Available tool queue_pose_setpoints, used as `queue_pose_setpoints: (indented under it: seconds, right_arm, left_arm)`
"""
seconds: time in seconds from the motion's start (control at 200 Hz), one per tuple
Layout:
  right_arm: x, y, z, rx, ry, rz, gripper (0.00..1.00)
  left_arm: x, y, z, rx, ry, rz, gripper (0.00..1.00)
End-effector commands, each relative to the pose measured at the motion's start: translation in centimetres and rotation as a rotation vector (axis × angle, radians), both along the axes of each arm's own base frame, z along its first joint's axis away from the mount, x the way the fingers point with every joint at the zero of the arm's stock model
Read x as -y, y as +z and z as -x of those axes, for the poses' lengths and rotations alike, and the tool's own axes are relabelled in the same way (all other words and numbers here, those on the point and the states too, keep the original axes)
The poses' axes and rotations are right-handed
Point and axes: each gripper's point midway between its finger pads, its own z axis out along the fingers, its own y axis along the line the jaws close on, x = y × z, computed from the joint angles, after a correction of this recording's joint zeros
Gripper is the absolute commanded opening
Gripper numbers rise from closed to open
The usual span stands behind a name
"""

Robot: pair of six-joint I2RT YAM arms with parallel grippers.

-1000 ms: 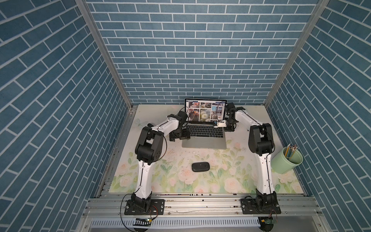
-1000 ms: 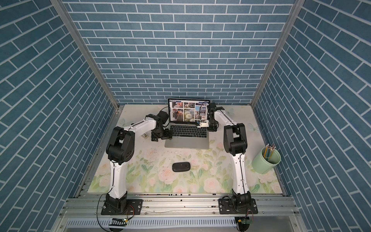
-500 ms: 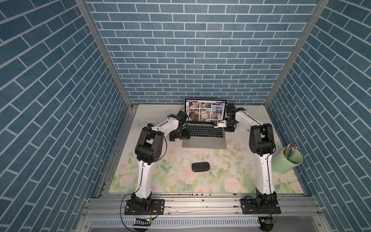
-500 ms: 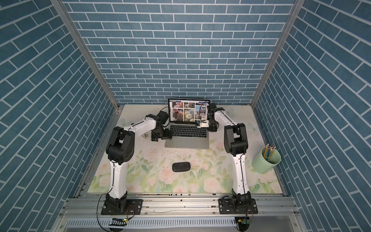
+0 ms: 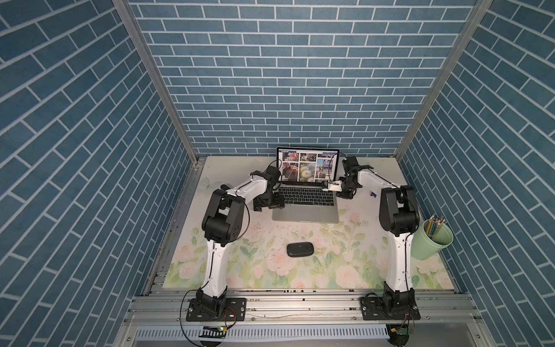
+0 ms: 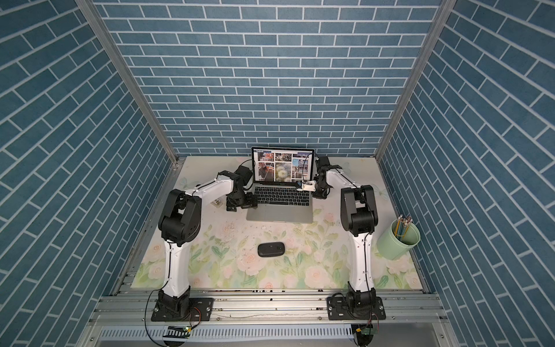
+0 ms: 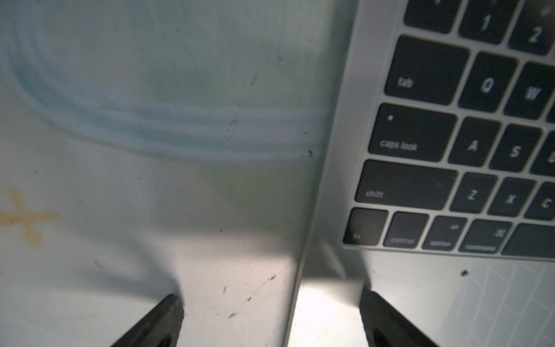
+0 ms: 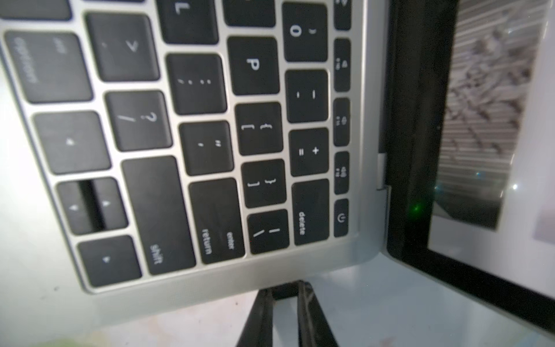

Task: Remove the wireless mouse receiver from the laptop
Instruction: Take out the USB plug from the USB port.

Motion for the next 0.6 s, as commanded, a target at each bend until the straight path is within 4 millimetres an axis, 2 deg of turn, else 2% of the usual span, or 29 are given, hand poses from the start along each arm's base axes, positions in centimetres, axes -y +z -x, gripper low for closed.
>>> queue_pose_setpoints:
  seconds: [0.0, 0.275, 0.41, 0.51, 0.595]
  right_arm:
    - [5.3, -6.3, 6.3, -0.291, -0.05, 0.167, 0.0]
    - [7.5, -6.0, 5.9, -0.279, -0.074, 0.231, 0.0]
    - [8.3, -5.5, 5.8, -0.268, -0.097, 0.243, 0.0]
    - [7.9, -4.0, 5.2, -0.226, -0.119, 0.214, 0.0]
    - [7.0, -1.6, 4.7, -0.178, -0.132, 0.173, 0.0]
  left_arm:
    - [-2.6, -4.5, 4.9, -0.211, -0.028, -0.138, 0.97]
    - [-2.6, -4.6, 4.9, -0.214, -0.028, -0.142, 0.97]
    - [-2.5, -4.0, 4.2, -0.183, -0.024, -0.138, 0.97]
    - [-2.3, -2.6, 2.9, -0.125, -0.024, -0.136, 0.97]
    - [-1.7, -0.3, 1.0, -0.031, -0.033, -0.117, 0.99]
